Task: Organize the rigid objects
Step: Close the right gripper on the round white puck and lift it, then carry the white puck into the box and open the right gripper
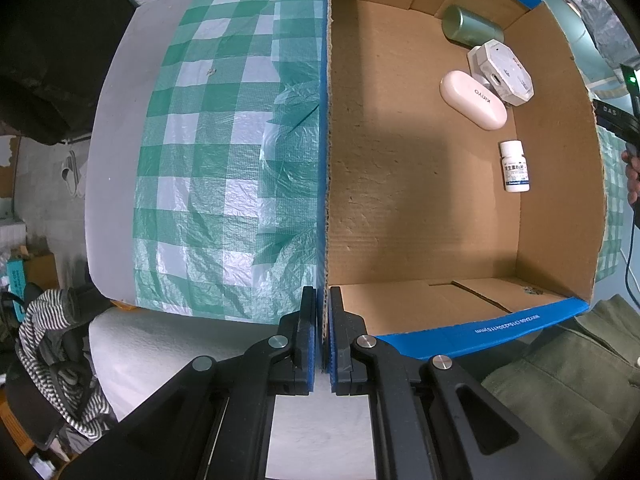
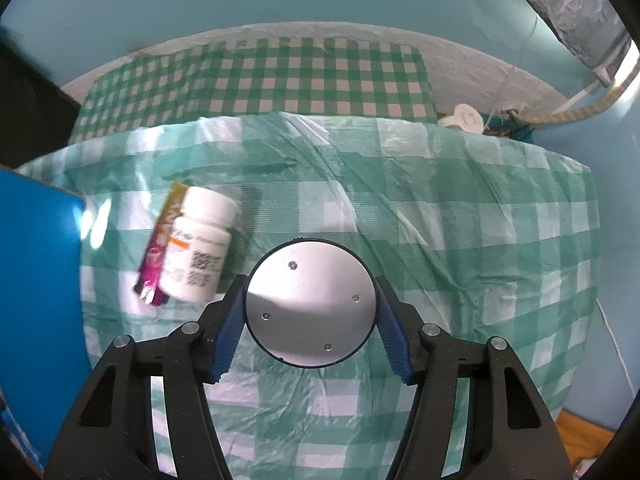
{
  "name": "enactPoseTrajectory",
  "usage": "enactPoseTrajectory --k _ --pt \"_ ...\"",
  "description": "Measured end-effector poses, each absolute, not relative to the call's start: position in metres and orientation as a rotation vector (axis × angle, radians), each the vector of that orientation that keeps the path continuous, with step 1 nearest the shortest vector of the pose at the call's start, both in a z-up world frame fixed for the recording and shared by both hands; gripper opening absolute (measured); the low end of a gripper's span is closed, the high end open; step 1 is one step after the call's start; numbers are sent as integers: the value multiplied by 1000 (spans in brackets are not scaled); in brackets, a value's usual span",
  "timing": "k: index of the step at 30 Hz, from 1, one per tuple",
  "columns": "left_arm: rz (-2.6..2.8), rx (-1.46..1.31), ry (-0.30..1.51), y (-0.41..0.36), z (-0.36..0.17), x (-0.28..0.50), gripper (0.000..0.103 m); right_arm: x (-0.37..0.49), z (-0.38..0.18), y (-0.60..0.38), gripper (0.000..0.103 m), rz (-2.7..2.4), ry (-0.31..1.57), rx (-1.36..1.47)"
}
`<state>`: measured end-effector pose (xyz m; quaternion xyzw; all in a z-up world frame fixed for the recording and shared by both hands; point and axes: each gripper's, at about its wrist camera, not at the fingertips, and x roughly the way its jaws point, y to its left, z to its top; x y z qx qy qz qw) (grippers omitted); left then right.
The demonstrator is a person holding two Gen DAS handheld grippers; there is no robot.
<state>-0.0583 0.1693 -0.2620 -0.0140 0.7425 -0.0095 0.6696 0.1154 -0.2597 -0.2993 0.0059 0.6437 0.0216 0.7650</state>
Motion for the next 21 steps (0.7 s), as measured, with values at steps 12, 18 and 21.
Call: enactPoseTrajectory --k 12,18,21 --pt "-25 -28 1672 168 -263 -58 5 89 -259 -221 62 156 1295 -31" --pt "-27 -31 1671 168 -263 -58 5 79 -242 -204 62 204 1258 -33" --pt "-30 -29 1670 168 -263 -57 5 77 -234 -197 62 217 1245 -37"
